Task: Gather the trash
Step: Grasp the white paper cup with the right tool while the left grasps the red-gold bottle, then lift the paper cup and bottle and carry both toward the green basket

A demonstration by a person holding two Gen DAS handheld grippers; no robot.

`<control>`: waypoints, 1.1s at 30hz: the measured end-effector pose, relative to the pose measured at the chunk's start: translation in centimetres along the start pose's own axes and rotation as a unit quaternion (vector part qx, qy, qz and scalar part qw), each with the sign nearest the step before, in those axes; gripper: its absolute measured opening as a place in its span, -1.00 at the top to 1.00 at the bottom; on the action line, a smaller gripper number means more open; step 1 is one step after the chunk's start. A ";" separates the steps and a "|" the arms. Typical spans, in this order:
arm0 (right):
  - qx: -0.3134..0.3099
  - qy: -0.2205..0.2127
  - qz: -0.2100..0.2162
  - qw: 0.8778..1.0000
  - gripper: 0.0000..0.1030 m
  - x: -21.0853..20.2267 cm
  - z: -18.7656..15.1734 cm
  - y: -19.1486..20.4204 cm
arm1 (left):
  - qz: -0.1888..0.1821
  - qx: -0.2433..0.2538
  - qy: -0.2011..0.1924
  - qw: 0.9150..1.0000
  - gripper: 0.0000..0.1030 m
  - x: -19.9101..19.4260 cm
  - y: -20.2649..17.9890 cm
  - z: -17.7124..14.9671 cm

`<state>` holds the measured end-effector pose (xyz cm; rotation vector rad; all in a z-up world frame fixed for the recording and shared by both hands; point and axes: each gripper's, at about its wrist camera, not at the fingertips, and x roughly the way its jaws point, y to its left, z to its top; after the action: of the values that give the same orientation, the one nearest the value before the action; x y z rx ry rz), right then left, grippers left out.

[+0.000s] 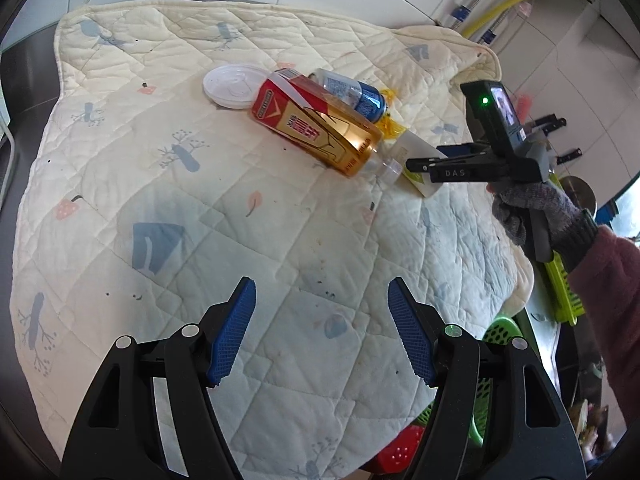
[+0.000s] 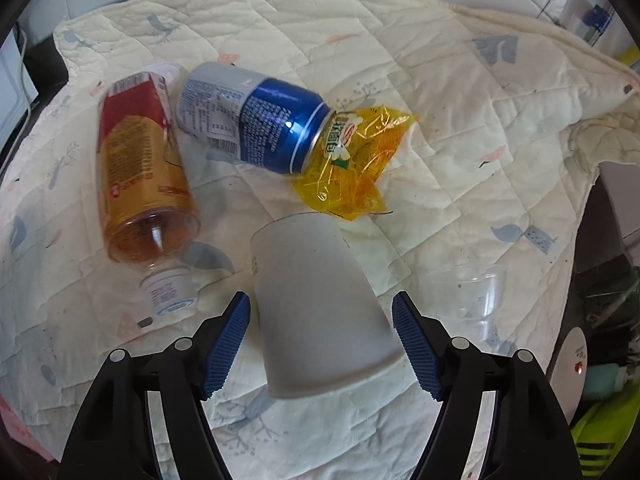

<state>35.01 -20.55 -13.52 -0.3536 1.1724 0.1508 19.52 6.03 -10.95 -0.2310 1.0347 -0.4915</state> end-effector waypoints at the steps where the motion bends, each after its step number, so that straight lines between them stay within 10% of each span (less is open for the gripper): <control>1: 0.000 0.004 0.002 1.000 -0.37 0.4 0.1 0.0 | 0.002 -0.003 0.000 1.000 -0.34 0.1 0.2 0.3; 18: 0.030 0.002 0.011 0.999 -0.32 -0.8 -2.3 -0.8 | 0.010 -0.074 -0.002 0.997 -0.41 4.2 -1.1 8.3; 33: 0.060 -0.017 0.023 0.998 -0.29 -5.2 -7.6 -0.8 | 0.013 -0.207 0.008 0.978 -0.41 10.6 -1.4 14.6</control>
<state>26.61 -23.61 -11.15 -0.2168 1.1503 0.1249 36.17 -1.06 -11.14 -0.5823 1.1486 -0.2500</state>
